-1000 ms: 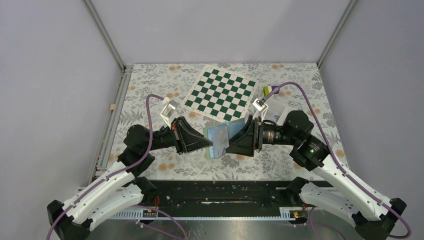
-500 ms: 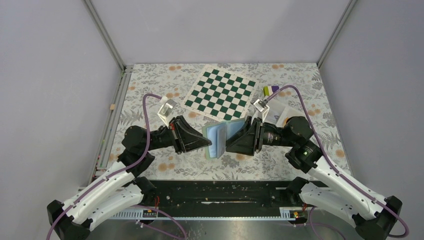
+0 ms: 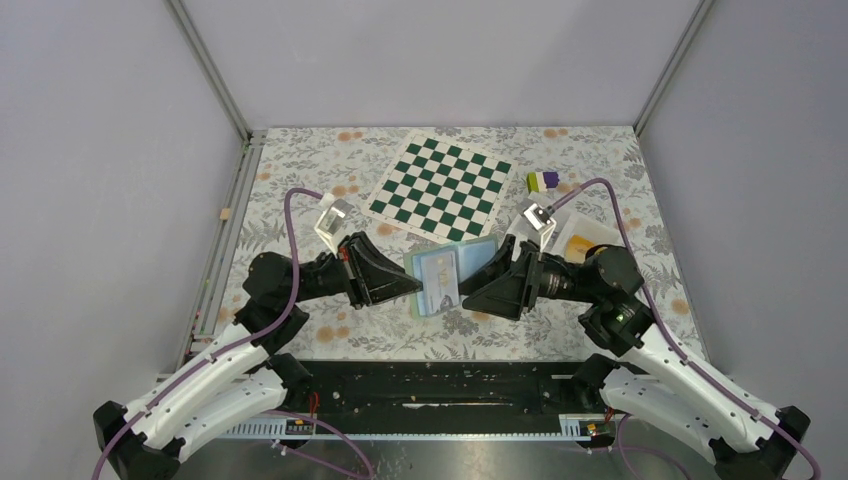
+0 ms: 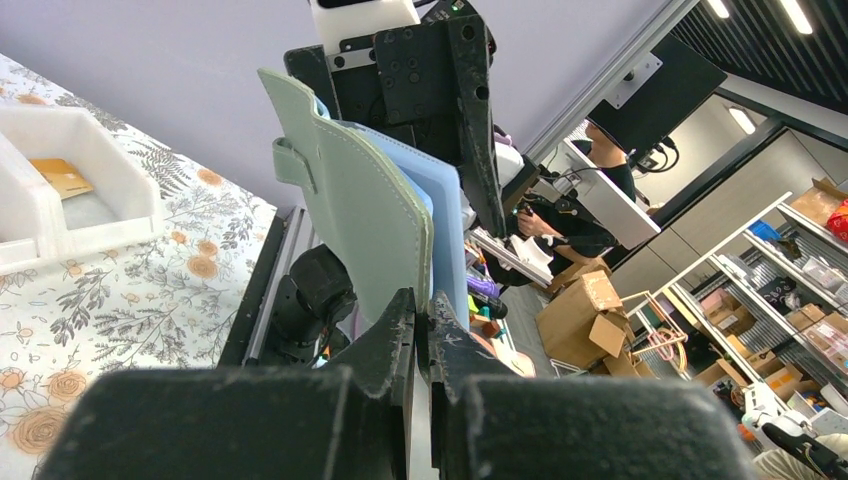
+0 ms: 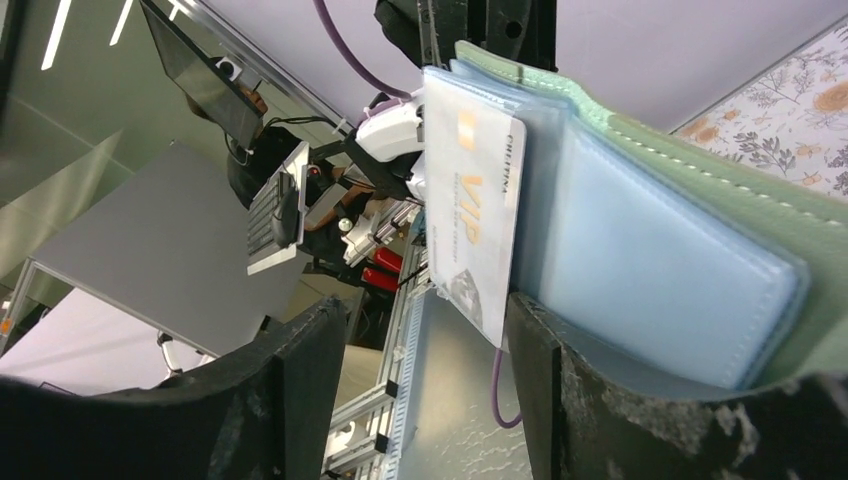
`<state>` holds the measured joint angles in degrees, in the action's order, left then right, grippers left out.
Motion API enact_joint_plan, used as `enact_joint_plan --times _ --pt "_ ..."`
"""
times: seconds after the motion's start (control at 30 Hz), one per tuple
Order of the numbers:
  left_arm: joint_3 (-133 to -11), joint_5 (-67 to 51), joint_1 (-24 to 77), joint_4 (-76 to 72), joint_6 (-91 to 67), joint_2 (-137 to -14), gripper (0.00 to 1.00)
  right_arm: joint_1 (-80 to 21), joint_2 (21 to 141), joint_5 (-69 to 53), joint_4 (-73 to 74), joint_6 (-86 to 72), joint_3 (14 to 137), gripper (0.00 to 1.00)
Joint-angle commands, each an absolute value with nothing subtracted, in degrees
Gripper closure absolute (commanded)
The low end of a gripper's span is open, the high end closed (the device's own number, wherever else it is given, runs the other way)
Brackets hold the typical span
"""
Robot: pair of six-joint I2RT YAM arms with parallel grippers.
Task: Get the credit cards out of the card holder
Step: Remove the credit card from the card holder.
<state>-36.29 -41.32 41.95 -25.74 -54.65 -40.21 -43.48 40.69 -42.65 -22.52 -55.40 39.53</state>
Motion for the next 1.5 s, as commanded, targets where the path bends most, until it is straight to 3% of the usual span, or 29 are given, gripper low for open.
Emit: enact_joint_plan --times 0.0,0.27,0.67,0.9,1.1,1.23,1.33,1.47 --pt "-38.70 -39.92 42.06 -29.78 -54.77 -40.33 1.00 -43.46 39.99 -42.70 -28.84 -57.24 37.85 0.35" --pt "-38.69 -39.63 42.03 -29.92 -55.07 -40.60 1.00 -43.14 40.90 -42.55 -37.45 -62.23 35.13 0.58" --pt "-38.35 -39.69 42.08 -31.81 -56.25 -41.57 1.00 -42.93 41.65 -41.67 -39.00 -62.97 35.14 0.74" --pt "-38.01 -40.09 42.01 -32.61 -56.60 -41.53 1.00 -42.55 40.87 -41.09 -38.66 -62.18 34.75 0.99" --pt "-37.80 -41.43 41.94 -33.02 -55.74 -41.51 1.00 -41.57 38.06 -41.31 -34.37 -60.10 34.62 1.00" --pt "-37.26 -42.84 41.97 -37.95 -58.59 -42.65 1.00 -41.31 37.41 -41.34 -31.76 -59.24 34.69 0.85" --pt "-37.29 -43.22 42.01 -38.84 -59.41 -43.46 1.00 -41.29 37.31 -41.32 -31.89 -59.45 34.67 1.00" --pt "-36.34 -43.09 41.93 -41.25 -60.72 -43.89 1.00 -41.21 36.33 -40.99 -32.35 -59.38 34.30 1.00"
